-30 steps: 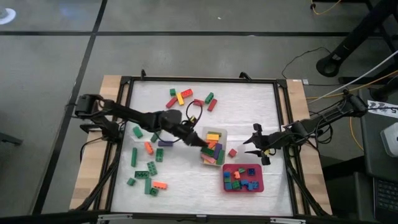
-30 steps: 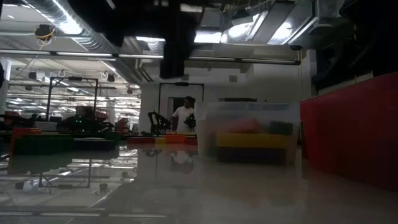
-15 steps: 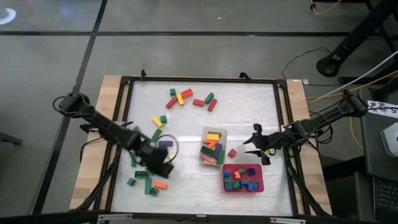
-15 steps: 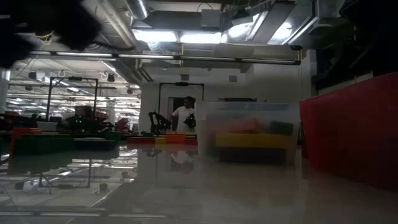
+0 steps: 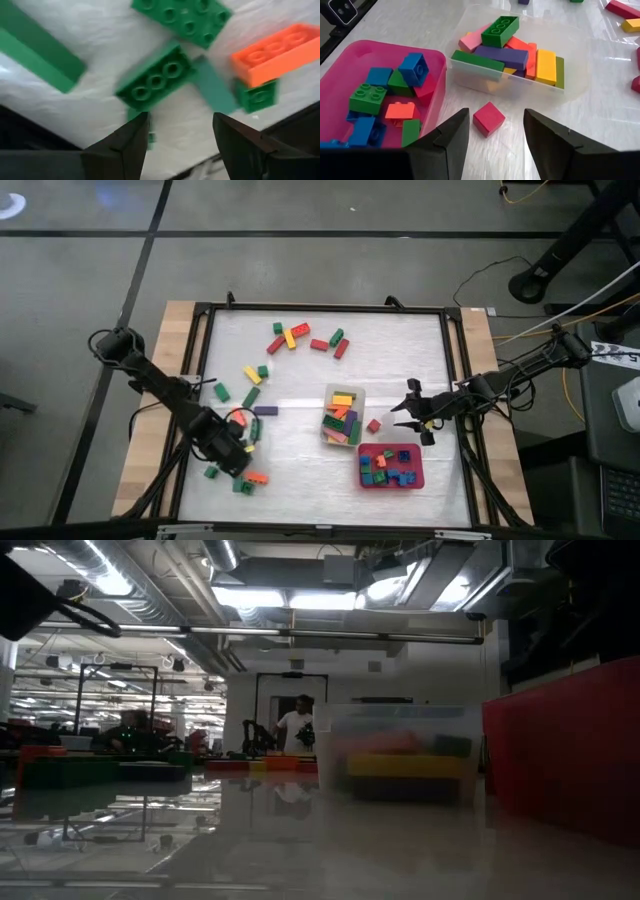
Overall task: Sort blocks by size
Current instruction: Put the green rectangular game piece into the transparent bin
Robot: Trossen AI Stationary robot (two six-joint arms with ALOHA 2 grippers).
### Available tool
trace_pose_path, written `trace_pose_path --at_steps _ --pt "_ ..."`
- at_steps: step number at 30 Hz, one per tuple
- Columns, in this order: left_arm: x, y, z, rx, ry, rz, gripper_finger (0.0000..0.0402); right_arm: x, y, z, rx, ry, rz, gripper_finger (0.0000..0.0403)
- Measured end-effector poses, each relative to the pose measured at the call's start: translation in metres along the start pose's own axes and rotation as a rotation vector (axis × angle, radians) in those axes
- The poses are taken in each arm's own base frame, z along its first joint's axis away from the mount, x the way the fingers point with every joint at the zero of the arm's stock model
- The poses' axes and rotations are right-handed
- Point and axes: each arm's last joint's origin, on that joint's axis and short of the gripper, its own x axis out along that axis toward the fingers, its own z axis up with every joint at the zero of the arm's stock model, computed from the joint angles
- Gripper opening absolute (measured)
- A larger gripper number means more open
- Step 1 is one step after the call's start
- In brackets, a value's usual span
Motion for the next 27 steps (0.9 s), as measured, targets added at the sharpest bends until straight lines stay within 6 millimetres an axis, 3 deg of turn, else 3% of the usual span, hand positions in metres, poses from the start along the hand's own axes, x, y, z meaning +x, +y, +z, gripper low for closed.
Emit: trace_pose_path --at_steps 8,16,27 --pt "0.0 0.006 0.002 0.241 -0.029 0.067 0.0207 0.0 0.0 0.0 0.001 -0.001 0.0 0.0186" --pt "0.0 0.003 -0.001 0.807 -0.053 0.053 0.0207 0.0 0.0 0.002 0.008 -0.017 0.002 0.0186" --pt "0.014 0.002 -0.012 0.847 -0.119 0.112 0.0207 0.0 0.0 0.002 0.011 -0.023 0.002 0.0186"
